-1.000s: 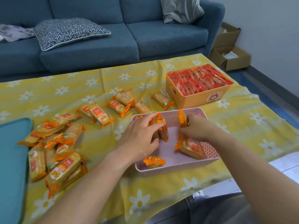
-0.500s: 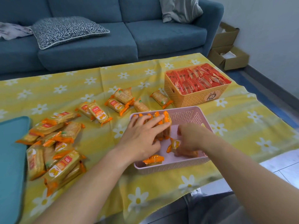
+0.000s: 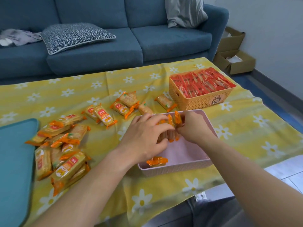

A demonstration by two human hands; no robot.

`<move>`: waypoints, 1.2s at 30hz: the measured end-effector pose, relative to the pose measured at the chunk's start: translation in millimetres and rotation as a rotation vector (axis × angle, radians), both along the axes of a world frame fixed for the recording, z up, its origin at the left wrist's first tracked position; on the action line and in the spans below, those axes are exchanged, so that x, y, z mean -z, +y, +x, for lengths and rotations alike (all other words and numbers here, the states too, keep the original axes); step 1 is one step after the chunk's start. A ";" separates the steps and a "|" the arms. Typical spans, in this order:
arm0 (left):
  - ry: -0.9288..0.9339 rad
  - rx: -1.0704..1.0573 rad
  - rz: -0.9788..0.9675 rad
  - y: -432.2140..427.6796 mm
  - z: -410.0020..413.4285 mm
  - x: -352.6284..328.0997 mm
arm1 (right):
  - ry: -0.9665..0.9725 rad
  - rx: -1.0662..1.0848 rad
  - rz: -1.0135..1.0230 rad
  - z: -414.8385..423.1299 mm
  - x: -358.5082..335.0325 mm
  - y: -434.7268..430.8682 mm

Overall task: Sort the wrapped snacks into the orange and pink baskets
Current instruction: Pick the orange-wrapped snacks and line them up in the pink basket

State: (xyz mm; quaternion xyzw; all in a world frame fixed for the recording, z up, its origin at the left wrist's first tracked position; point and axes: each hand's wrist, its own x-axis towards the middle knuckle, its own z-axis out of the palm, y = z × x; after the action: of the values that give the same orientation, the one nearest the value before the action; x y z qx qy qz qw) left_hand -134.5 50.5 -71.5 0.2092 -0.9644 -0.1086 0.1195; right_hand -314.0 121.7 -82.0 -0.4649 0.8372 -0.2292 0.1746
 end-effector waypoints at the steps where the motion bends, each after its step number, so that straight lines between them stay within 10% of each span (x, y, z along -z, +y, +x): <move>1: -0.006 -0.004 0.018 3.0 1.5 -6.8 | -0.006 0.002 0.018 -1.1 0.8 -0.4; 10: -0.444 0.010 0.152 20.5 12.8 -5.9 | 0.059 0.088 0.100 -25.6 -6.1 20.8; 16: -0.032 -0.098 0.426 13.7 18.7 -27.6 | -0.067 0.137 -0.178 -21.9 -29.3 37.8; 22: 0.179 -0.108 0.709 15.3 -10.4 -54.8 | -0.517 -0.327 -0.153 -2.7 -54.3 46.8; 28: 0.358 -0.239 0.536 8.4 -64.1 -34.7 | -0.173 -0.111 -0.090 -33.5 -56.5 57.4; 36: -0.165 -0.106 -0.058 8.3 -87.0 1.4 | 0.225 0.165 0.024 -32.5 -29.9 40.1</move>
State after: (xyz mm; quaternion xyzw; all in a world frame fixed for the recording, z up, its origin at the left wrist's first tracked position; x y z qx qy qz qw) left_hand -221.5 58.8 -72.9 0.2647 -0.9613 -0.0567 0.0510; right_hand -346.5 161.8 -52.1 -0.4150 0.8896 -0.1791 0.0660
